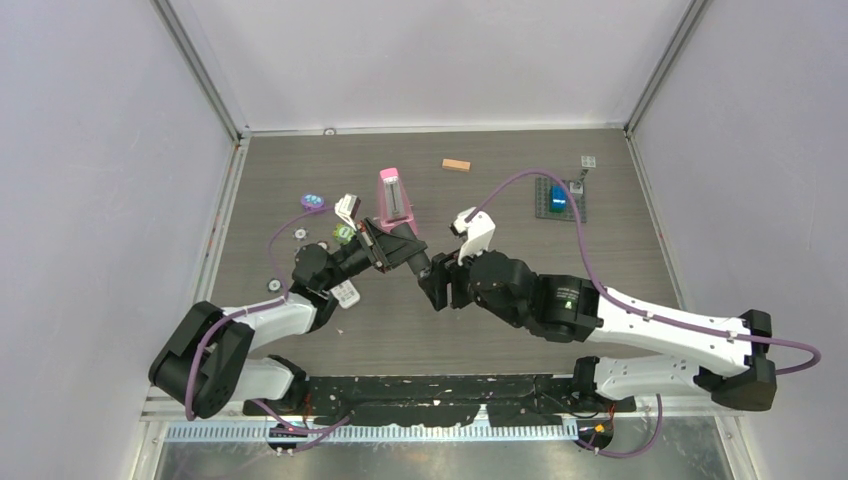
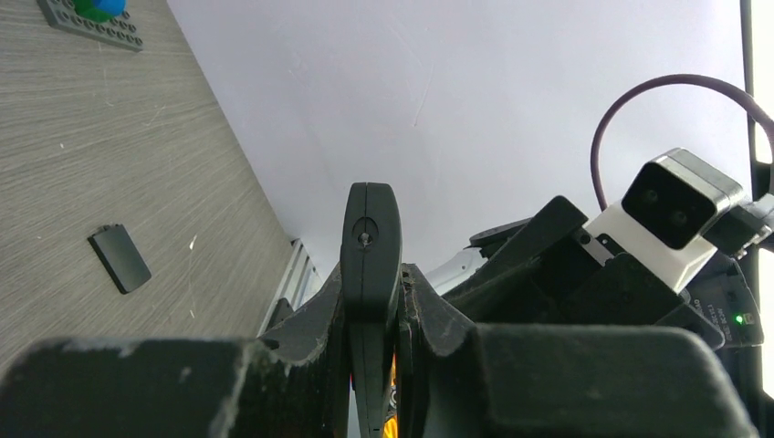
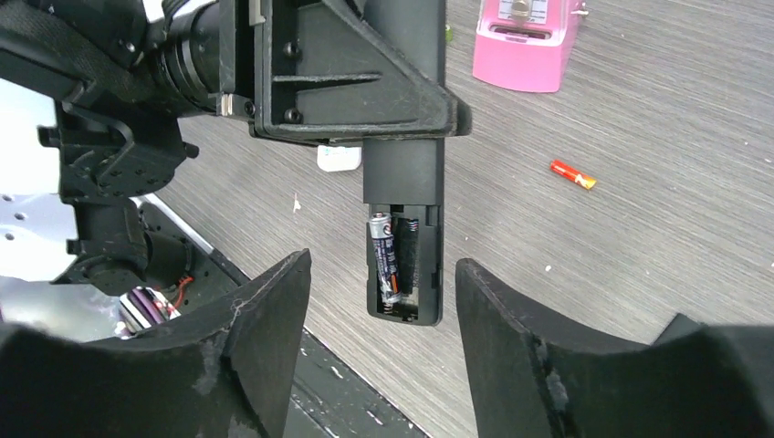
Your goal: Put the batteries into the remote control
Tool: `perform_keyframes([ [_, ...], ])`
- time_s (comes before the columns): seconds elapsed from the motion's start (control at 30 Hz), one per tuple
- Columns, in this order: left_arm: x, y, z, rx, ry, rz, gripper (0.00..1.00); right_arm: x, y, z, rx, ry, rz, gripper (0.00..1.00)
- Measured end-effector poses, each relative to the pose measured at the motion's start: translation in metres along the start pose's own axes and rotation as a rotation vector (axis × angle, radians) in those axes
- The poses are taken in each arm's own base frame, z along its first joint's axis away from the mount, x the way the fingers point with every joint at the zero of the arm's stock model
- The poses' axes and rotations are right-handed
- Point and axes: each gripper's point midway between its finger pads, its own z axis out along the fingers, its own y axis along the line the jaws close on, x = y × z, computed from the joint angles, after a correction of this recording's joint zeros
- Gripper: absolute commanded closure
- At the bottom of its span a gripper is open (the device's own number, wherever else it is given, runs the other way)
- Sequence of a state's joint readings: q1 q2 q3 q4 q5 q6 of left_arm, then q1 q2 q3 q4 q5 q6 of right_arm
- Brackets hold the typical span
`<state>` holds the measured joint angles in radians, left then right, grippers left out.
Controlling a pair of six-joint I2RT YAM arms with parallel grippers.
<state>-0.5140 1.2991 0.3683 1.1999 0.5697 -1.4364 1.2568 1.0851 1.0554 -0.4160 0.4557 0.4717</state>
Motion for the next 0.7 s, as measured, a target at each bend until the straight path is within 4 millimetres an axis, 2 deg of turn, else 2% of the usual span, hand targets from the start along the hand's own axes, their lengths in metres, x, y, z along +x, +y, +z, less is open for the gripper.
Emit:
perform_keyframes([
  [0.03, 0.000, 0.000, 0.000, 0.001, 0.000, 0.000, 1.00, -0.003, -0.002, -0.002, 0.006, -0.006, 0.022, 0.24],
  [0.07, 0.000, 0.000, 0.000, 0.002, 0.000, 0.001, 1.00, -0.006, -0.003, -0.005, 0.010, -0.011, 0.050, 0.13],
  [0.2, 0.000, -0.001, 0.000, 0.005, -0.001, 0.003, 1.00, -0.013, -0.014, -0.004, 0.035, -0.019, 0.199, 0.02],
  [0.37, 0.000, -0.001, 0.000, 0.007, -0.001, 0.005, 1.00, -0.007, -0.019, 0.010, 0.009, -0.005, 0.347, 0.00],
  [0.57, 0.000, -0.001, 0.000, 0.009, -0.002, 0.006, 1.00, 0.018, -0.021, 0.027, -0.037, 0.046, 0.521, 0.00],
  [0.7, 0.000, 0.000, 0.000, 0.006, -0.001, 0.004, 1.00, 0.014, -0.012, 0.031, -0.096, 0.043, 0.608, 0.02],
])
